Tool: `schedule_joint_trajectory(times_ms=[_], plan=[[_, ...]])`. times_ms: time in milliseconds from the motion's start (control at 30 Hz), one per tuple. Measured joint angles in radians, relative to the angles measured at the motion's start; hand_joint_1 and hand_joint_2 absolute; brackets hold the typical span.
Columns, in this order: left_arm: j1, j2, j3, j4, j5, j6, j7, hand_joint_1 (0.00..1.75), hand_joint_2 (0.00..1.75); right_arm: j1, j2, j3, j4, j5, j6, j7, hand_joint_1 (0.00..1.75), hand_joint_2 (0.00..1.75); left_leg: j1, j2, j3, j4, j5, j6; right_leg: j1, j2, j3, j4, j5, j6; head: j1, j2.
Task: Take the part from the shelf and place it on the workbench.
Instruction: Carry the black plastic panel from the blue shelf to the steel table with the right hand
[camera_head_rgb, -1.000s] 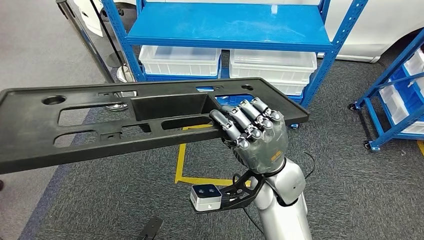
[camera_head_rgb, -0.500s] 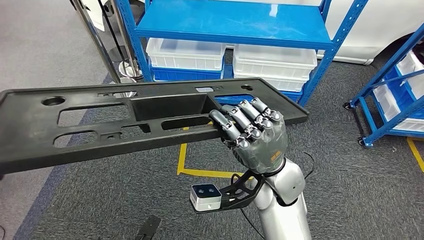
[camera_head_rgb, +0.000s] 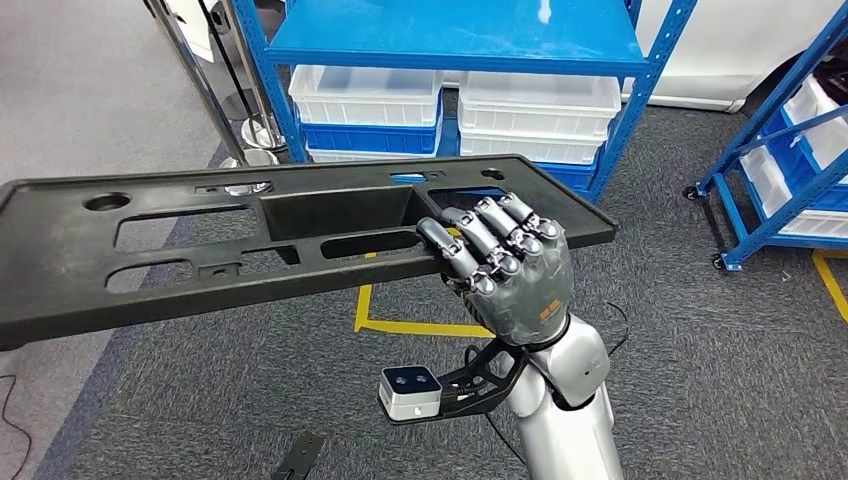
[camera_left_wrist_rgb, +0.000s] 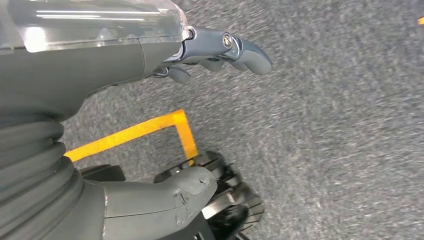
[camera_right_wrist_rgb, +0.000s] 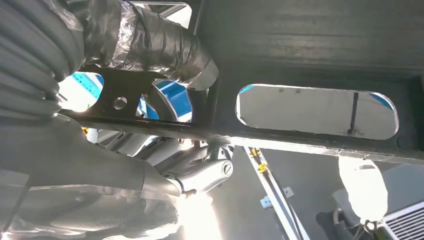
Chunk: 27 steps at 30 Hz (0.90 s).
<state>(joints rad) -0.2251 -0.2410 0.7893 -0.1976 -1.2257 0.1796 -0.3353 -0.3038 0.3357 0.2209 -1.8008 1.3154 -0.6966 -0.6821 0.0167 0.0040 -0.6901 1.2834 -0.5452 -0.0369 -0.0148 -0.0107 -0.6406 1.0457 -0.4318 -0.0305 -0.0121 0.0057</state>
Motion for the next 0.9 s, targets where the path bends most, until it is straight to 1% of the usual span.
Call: schedule_joint_trajectory(times_ms=[33,67,100,133,167,200,233,267,300,333,400,433,467,500,533,567,600,633,667,700,733,767,800,833,867,900], plan=[[-0.001,0.000,0.000,0.000,0.000,0.000,0.000,0.00,1.75,0.000,0.000,0.000,0.000,0.000,0.000,0.000,1.75,1.75,0.002,0.000,0.041,-0.047,0.027,-0.001,-0.001,0.000,-0.014,0.003,0.009,0.003,0.000,0.000],[-0.002,0.000,0.000,0.000,0.000,-0.001,0.000,0.00,1.75,0.000,0.000,0.000,0.000,0.000,0.000,0.000,1.75,1.75,0.004,-0.001,0.091,-0.116,0.039,-0.001,-0.002,0.001,-0.027,0.007,0.018,0.008,0.000,0.000],[-0.004,0.000,0.000,0.000,0.000,-0.001,0.000,0.00,1.75,-0.001,0.000,0.000,0.000,0.000,0.000,0.000,1.75,1.75,0.002,-0.002,0.139,-0.185,0.041,0.002,-0.002,0.001,-0.036,0.010,0.026,0.013,0.000,0.000],[-0.005,0.000,0.000,0.000,-0.001,-0.001,0.000,0.00,1.75,-0.001,0.000,0.000,0.000,0.001,0.000,0.000,1.75,1.75,0.000,-0.004,0.168,-0.233,0.035,0.008,-0.002,0.001,-0.040,0.010,0.034,0.020,0.000,0.000],[-0.006,0.000,0.000,0.000,-0.001,-0.002,0.000,0.00,1.75,-0.001,0.000,0.000,0.000,0.001,0.000,-0.001,1.75,1.75,-0.003,-0.007,0.184,-0.263,0.027,0.016,-0.002,0.001,-0.041,0.008,0.042,0.027,0.000,0.000],[-0.006,0.000,0.000,0.000,-0.002,-0.002,0.001,0.00,1.75,-0.002,0.000,0.000,0.000,0.002,0.000,-0.001,1.75,1.75,-0.007,-0.008,0.185,-0.271,0.030,0.025,-0.002,0.001,-0.040,0.003,0.051,0.034,0.000,0.000],[-0.005,0.000,0.000,0.000,-0.002,-0.002,0.001,0.00,1.75,-0.003,0.000,0.000,0.000,0.002,0.000,-0.001,1.75,1.75,-0.005,-0.008,0.180,-0.274,0.039,0.034,-0.002,0.001,-0.040,-0.001,0.059,0.041,0.000,0.000],[-0.006,0.000,0.000,0.000,-0.002,-0.002,0.002,0.00,1.75,-0.003,0.000,0.000,0.000,0.002,0.000,-0.001,1.75,1.75,-0.004,-0.006,0.177,-0.280,0.049,0.043,-0.002,0.002,-0.043,0.001,0.055,0.046,0.000,0.000],[-0.007,0.000,0.000,0.000,-0.003,-0.002,0.002,0.00,1.75,-0.004,0.000,0.000,0.000,0.002,0.000,-0.001,1.75,1.75,-0.002,-0.003,0.170,-0.284,0.061,0.054,-0.002,0.004,-0.051,0.018,0.031,0.049,0.001,0.000],[-0.008,0.000,0.000,0.000,-0.003,-0.002,0.002,0.00,1.75,-0.005,0.000,0.000,0.000,0.002,0.000,-0.001,1.75,1.75,-0.001,0.000,0.161,-0.288,0.074,0.063,-0.002,0.006,-0.063,0.053,-0.009,0.051,0.001,0.000],[-0.008,0.000,0.000,0.000,-0.003,-0.002,0.002,0.00,1.75,-0.005,0.000,0.000,0.000,0.001,0.000,-0.001,1.75,1.75,-0.006,0.003,0.135,-0.288,0.097,0.072,-0.002,0.009,-0.092,0.169,-0.110,0.051,0.001,0.000],[-0.007,0.000,0.000,0.000,-0.003,-0.002,0.002,0.00,1.75,-0.005,-0.001,0.000,0.000,0.001,0.000,-0.001,1.75,1.75,-0.008,0.003,0.120,-0.287,0.107,0.073,-0.002,0.009,-0.101,0.226,-0.137,0.052,0.001,0.000],[-0.007,0.000,0.000,0.000,-0.003,-0.002,0.002,0.00,1.75,-0.005,-0.001,0.000,0.000,0.001,0.000,-0.001,1.75,1.75,-0.010,0.004,0.105,-0.285,0.117,0.073,-0.002,0.009,-0.100,0.261,-0.141,0.051,0.001,0.000],[-0.007,0.000,0.000,0.000,-0.003,-0.002,0.002,0.00,1.75,-0.005,-0.001,0.000,0.000,0.002,0.000,-0.001,1.75,1.75,-0.012,0.004,0.091,-0.283,0.127,0.071,-0.002,0.009,-0.084,0.267,-0.125,0.050,0.001,0.000],[-0.007,0.000,0.000,0.000,-0.003,-0.002,0.002,0.00,1.75,-0.005,-0.001,0.000,0.000,0.002,0.000,-0.001,1.75,1.75,-0.013,0.004,0.077,-0.279,0.135,0.069,-0.002,0.009,-0.049,0.236,-0.099,0.047,0.001,0.000],[-0.008,0.000,0.000,0.000,-0.003,-0.001,0.002,0.00,1.75,-0.006,-0.001,0.000,0.000,0.002,0.000,-0.001,1.75,1.75,-0.014,0.004,0.065,-0.274,0.143,0.067,0.000,0.009,-0.001,0.180,-0.079,0.042,0.001,0.000],[-0.008,-0.001,0.000,0.000,-0.003,-0.001,0.002,0.00,1.75,-0.007,0.000,0.000,0.000,0.002,0.000,-0.001,1.75,1.75,-0.016,0.004,0.053,-0.269,0.149,0.063,0.003,0.009,0.050,0.112,-0.076,0.037,0.001,0.000],[-0.009,-0.001,0.000,0.000,-0.003,0.000,0.002,0.00,1.75,-0.009,0.000,0.000,0.000,0.003,0.000,-0.001,1.75,1.75,-0.017,0.004,0.045,-0.264,0.155,0.058,0.006,0.009,0.091,0.051,-0.083,0.032,0.001,0.000],[-0.009,-0.001,0.000,0.000,-0.003,0.000,0.002,0.00,1.75,-0.010,0.000,0.000,0.000,0.003,0.000,-0.001,1.75,1.75,-0.017,0.004,0.040,-0.262,0.161,0.053,0.009,0.009,0.115,0.011,-0.094,0.029,0.001,0.000],[-0.009,-0.002,0.000,0.000,-0.003,0.001,0.002,0.00,1.75,-0.011,0.000,0.000,0.000,0.003,0.000,-0.001,1.75,1.75,-0.017,0.004,0.036,-0.262,0.169,0.046,0.013,0.009,0.122,-0.011,-0.101,0.026,0.001,0.000],[-0.009,-0.002,0.000,0.000,-0.003,0.001,0.002,0.00,1.75,-0.012,0.000,0.000,0.000,0.004,0.000,-0.001,1.75,1.75,-0.016,0.004,0.034,-0.263,0.177,0.040,0.012,0.010,0.118,-0.018,-0.097,0.022,0.001,0.000],[-0.008,-0.002,0.000,0.000,-0.003,0.001,0.002,0.00,1.75,-0.012,0.001,0.000,0.000,0.005,0.000,-0.001,1.75,1.75,-0.015,0.003,0.029,-0.261,0.176,0.034,0.011,0.008,0.113,-0.021,-0.088,0.017,0.001,0.000],[-0.008,-0.002,0.000,0.000,-0.003,0.001,0.001,0.00,1.75,-0.013,0.001,0.000,0.000,0.006,0.000,-0.001,1.75,1.75,-0.014,0.002,0.022,-0.249,0.160,0.029,0.008,0.007,0.106,-0.025,-0.077,0.010,0.001,0.000],[-0.007,-0.002,0.000,0.000,-0.003,0.001,0.001,0.00,1.75,-0.014,0.002,0.000,0.000,0.007,0.000,-0.001,1.75,1.75,-0.012,0.000,0.009,-0.219,0.126,0.024,0.005,0.005,0.096,-0.028,-0.066,0.003,0.000,0.000],[-0.007,-0.002,0.000,0.000,-0.002,0.001,0.001,0.00,1.75,-0.015,0.002,0.000,0.000,0.009,0.000,-0.001,1.75,1.75,-0.010,0.000,-0.007,-0.168,0.077,0.019,0.005,0.004,0.085,-0.028,-0.055,-0.001,0.000,0.000],[-0.007,-0.002,0.000,0.000,-0.002,0.001,0.001,0.00,1.75,-0.015,0.003,0.000,0.000,0.011,0.000,-0.001,1.75,1.75,-0.008,0.000,-0.024,-0.104,0.028,0.015,0.005,0.003,0.072,-0.027,-0.044,-0.005,0.000,0.000]])
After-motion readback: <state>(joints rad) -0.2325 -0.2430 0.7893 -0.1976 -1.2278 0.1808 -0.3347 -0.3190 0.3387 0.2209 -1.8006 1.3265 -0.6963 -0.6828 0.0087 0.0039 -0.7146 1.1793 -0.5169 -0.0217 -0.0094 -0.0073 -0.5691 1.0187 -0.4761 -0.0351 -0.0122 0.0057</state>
